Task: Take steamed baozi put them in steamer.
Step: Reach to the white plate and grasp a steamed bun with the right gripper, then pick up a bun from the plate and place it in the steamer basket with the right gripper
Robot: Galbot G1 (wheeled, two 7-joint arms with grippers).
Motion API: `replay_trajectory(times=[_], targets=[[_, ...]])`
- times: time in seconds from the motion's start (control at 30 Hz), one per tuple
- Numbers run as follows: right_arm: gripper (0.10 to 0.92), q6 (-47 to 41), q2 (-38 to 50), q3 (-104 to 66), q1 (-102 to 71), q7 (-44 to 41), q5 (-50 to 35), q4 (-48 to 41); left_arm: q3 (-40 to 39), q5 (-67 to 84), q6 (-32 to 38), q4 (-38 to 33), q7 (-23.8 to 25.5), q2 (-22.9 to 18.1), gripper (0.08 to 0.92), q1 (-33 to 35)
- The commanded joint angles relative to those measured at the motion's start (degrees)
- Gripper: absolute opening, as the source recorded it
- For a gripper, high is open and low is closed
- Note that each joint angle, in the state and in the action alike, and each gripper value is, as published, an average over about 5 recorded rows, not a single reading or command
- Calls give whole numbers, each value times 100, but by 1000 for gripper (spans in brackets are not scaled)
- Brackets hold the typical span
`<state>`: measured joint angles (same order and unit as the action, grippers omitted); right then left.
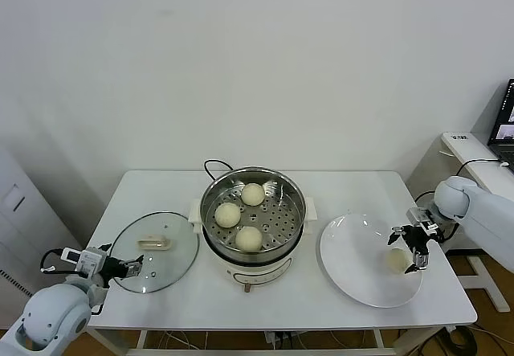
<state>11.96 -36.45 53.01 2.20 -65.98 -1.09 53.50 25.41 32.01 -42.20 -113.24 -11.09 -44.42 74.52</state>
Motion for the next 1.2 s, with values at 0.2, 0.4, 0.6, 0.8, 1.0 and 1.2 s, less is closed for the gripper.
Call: replay_trajectory(times=[0.2,0.4,0.6,0.8,1.0,1.2], targets=[[591,-155,-32,-450,-425,136,253,-100,-10,-8,-56,-54,-14,-40,823,-5],[475,-556,333,315,342,70,-654,498,9,2,-85,-90,-44,-23,823,-18],[459,-1126,487,2070,2338,-32,-2021,1284,0,-2,-136,-128,-70,-37,823,-34],[458,-1903,57,3430,4145,11,-3404,1961,18,-4,-136,-164,-66,-20,823,15],[458,-2551,-844,4031,5035,220,-4604,2172,19,-14,-128,-198,-57,-19,823,41],[458,-3004,-1599,4038,5100,617,-5285,2037,4,-23,-124,-218,-49,-22,823,40]])
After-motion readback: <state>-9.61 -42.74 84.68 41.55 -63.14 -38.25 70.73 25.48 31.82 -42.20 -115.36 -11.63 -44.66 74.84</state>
